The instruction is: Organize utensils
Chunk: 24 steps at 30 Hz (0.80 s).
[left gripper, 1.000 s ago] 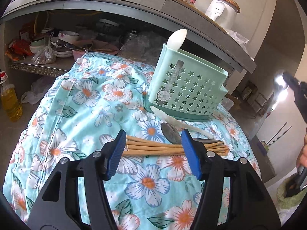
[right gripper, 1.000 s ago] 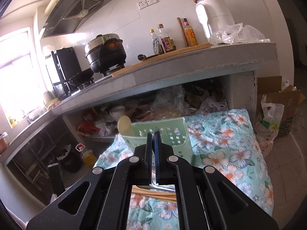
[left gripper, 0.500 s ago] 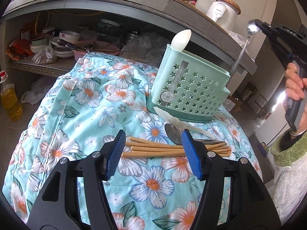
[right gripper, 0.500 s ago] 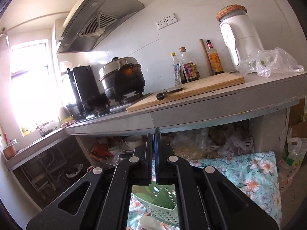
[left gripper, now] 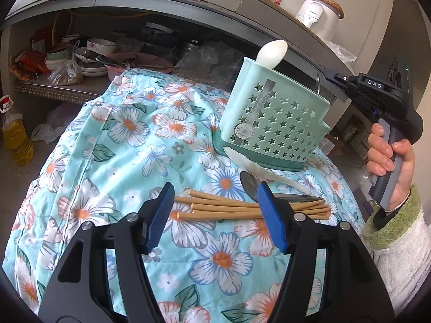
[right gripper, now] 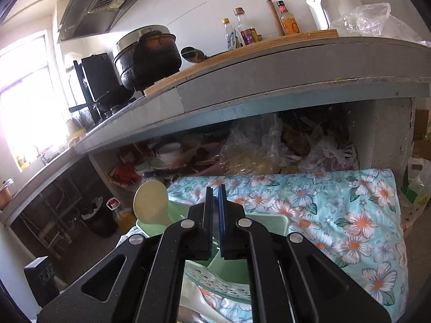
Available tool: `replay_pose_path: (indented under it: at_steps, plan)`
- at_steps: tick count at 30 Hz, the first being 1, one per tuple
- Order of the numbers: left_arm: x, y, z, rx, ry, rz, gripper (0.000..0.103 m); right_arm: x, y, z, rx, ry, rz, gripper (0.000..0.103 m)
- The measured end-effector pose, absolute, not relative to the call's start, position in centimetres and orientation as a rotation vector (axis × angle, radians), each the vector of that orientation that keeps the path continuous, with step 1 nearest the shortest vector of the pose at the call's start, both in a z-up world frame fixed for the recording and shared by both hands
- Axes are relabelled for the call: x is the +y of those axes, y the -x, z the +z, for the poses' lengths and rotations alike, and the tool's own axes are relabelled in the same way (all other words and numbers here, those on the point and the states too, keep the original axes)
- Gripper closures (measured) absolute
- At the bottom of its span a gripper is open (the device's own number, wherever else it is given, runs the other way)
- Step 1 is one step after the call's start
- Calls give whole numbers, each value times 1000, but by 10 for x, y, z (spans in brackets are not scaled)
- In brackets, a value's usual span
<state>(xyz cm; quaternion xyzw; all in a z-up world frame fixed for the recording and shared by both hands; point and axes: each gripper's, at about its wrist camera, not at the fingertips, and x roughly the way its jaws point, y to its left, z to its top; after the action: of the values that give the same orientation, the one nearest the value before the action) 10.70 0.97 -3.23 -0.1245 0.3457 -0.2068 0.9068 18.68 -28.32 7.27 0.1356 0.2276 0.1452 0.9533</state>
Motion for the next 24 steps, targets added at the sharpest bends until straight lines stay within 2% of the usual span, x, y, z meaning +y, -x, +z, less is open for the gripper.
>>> replay_pose_path:
  at_steps: [3, 5, 10, 17, 24]
  plan:
    - [10, -105, -31, 712, 257, -421, 43, -292, -180, 77, 440, -292, 276, 92]
    - [10, -104, -30, 711, 256, -416, 43, -300, -171, 82, 408, -315, 267, 77]
    - [14, -100, -26, 705, 254, -399, 43, -314, -134, 92, 343, -355, 255, 67]
    - [12, -99, -21, 702, 250, -401, 43, -294, -90, 64, 440, -332, 270, 65]
    - [3, -106, -20, 718, 249, -434, 43, -259, -67, -11, 659, -327, 280, 64]
